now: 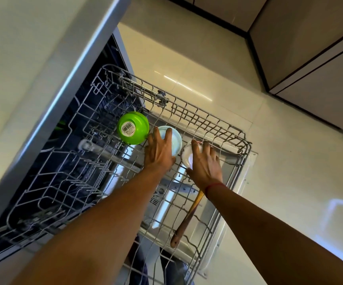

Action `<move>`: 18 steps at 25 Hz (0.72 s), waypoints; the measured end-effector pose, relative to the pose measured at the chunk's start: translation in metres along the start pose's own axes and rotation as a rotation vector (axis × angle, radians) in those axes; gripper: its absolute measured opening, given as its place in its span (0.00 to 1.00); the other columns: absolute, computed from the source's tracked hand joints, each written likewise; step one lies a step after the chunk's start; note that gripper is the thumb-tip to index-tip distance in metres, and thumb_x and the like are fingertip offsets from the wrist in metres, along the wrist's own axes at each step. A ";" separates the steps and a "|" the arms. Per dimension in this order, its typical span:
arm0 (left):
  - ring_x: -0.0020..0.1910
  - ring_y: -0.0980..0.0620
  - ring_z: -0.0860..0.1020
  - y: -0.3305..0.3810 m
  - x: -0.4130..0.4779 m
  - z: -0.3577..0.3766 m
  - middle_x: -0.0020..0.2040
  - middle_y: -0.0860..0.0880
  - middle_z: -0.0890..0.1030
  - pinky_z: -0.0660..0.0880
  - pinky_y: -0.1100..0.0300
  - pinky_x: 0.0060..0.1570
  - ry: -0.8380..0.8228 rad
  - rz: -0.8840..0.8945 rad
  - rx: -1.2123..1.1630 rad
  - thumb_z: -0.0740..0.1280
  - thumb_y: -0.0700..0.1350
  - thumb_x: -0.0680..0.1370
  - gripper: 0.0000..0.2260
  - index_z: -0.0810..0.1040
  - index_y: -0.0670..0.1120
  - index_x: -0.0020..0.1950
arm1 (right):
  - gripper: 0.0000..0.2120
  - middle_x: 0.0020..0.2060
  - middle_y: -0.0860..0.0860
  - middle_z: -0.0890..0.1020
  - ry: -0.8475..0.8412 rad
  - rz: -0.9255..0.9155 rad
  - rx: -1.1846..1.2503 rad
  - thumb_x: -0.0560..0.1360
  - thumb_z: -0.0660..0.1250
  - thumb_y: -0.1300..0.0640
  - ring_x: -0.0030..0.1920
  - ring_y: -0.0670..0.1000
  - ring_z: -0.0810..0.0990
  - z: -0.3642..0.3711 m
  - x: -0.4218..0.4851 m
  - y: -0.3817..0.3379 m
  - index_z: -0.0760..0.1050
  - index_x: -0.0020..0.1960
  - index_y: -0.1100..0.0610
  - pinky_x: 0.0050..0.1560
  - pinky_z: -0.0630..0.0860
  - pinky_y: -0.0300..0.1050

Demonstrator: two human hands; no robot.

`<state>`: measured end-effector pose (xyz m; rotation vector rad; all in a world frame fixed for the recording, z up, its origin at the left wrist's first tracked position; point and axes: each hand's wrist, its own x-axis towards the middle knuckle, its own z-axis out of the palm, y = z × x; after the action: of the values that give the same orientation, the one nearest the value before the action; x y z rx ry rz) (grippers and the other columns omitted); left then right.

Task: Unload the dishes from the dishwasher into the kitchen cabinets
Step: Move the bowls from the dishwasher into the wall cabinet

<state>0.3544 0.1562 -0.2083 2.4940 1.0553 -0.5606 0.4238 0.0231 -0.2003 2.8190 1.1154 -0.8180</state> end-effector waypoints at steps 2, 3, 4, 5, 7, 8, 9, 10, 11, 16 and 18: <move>0.73 0.38 0.56 -0.002 0.000 0.004 0.76 0.39 0.50 0.70 0.45 0.63 0.022 0.005 0.002 0.74 0.50 0.72 0.42 0.50 0.51 0.77 | 0.45 0.69 0.62 0.62 0.001 -0.009 -0.017 0.68 0.75 0.51 0.66 0.64 0.67 0.003 0.001 0.000 0.50 0.75 0.53 0.62 0.72 0.59; 0.72 0.38 0.57 -0.003 0.000 0.004 0.76 0.39 0.50 0.71 0.46 0.62 0.034 0.012 0.002 0.74 0.50 0.73 0.42 0.50 0.51 0.77 | 0.45 0.69 0.63 0.62 0.008 -0.018 -0.027 0.68 0.75 0.51 0.65 0.64 0.67 0.004 0.001 0.001 0.51 0.75 0.53 0.61 0.73 0.58; 0.72 0.38 0.58 -0.004 -0.001 0.005 0.76 0.39 0.51 0.71 0.47 0.62 0.043 0.016 0.000 0.73 0.50 0.73 0.41 0.50 0.51 0.77 | 0.44 0.69 0.63 0.62 0.015 -0.028 -0.033 0.69 0.75 0.51 0.65 0.64 0.68 0.004 0.001 0.002 0.51 0.75 0.53 0.60 0.74 0.58; 0.72 0.39 0.58 -0.004 -0.002 0.004 0.75 0.39 0.51 0.72 0.47 0.61 0.049 0.020 -0.005 0.73 0.51 0.74 0.40 0.50 0.51 0.77 | 0.44 0.69 0.62 0.62 0.019 -0.036 -0.028 0.69 0.75 0.51 0.65 0.64 0.68 0.004 0.002 0.002 0.51 0.75 0.53 0.59 0.75 0.58; 0.71 0.40 0.59 -0.005 -0.007 0.001 0.75 0.40 0.53 0.73 0.48 0.60 0.084 0.032 -0.030 0.72 0.52 0.73 0.40 0.51 0.51 0.77 | 0.44 0.69 0.62 0.63 0.031 -0.043 0.004 0.68 0.75 0.52 0.65 0.63 0.69 0.003 0.001 0.003 0.52 0.75 0.53 0.57 0.77 0.56; 0.71 0.40 0.59 -0.006 -0.009 -0.002 0.75 0.40 0.54 0.74 0.47 0.59 0.119 0.040 -0.053 0.73 0.52 0.73 0.40 0.52 0.51 0.77 | 0.44 0.69 0.62 0.63 0.043 -0.046 0.016 0.68 0.75 0.51 0.65 0.63 0.69 0.003 0.000 0.004 0.52 0.75 0.53 0.56 0.78 0.56; 0.70 0.40 0.60 -0.006 -0.012 -0.005 0.74 0.40 0.56 0.75 0.47 0.58 0.158 0.046 -0.079 0.74 0.52 0.72 0.41 0.54 0.51 0.77 | 0.44 0.69 0.61 0.63 0.058 -0.050 0.022 0.68 0.75 0.50 0.65 0.63 0.69 0.001 -0.001 0.005 0.52 0.75 0.53 0.55 0.78 0.56; 0.69 0.40 0.61 -0.006 -0.015 -0.009 0.74 0.39 0.57 0.75 0.46 0.57 0.197 0.050 -0.097 0.74 0.52 0.71 0.41 0.55 0.51 0.77 | 0.45 0.69 0.61 0.62 0.072 -0.054 0.025 0.68 0.75 0.49 0.65 0.63 0.68 0.001 -0.003 0.006 0.52 0.75 0.53 0.55 0.79 0.56; 0.67 0.39 0.63 -0.006 -0.018 -0.013 0.73 0.39 0.59 0.74 0.46 0.56 0.236 0.051 -0.104 0.75 0.53 0.70 0.41 0.56 0.51 0.77 | 0.46 0.70 0.61 0.62 0.084 -0.058 0.026 0.67 0.75 0.48 0.66 0.63 0.68 -0.001 -0.005 0.007 0.52 0.76 0.52 0.55 0.78 0.58; 0.66 0.41 0.64 -0.015 -0.048 -0.036 0.72 0.41 0.61 0.73 0.45 0.56 0.343 -0.012 -0.112 0.75 0.57 0.67 0.42 0.58 0.55 0.76 | 0.47 0.70 0.60 0.63 0.159 -0.049 0.057 0.65 0.75 0.43 0.66 0.63 0.67 -0.017 -0.024 0.005 0.53 0.76 0.51 0.57 0.76 0.62; 0.66 0.42 0.63 -0.023 -0.065 -0.041 0.72 0.41 0.61 0.73 0.46 0.57 0.352 -0.042 -0.124 0.74 0.59 0.67 0.42 0.58 0.55 0.76 | 0.47 0.69 0.60 0.64 0.184 -0.049 0.123 0.65 0.75 0.43 0.66 0.63 0.67 -0.021 -0.037 0.001 0.54 0.76 0.51 0.58 0.76 0.62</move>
<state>0.3047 0.1522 -0.1448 2.5191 1.2274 -0.0611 0.4119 0.0022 -0.1647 3.0325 1.2004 -0.6628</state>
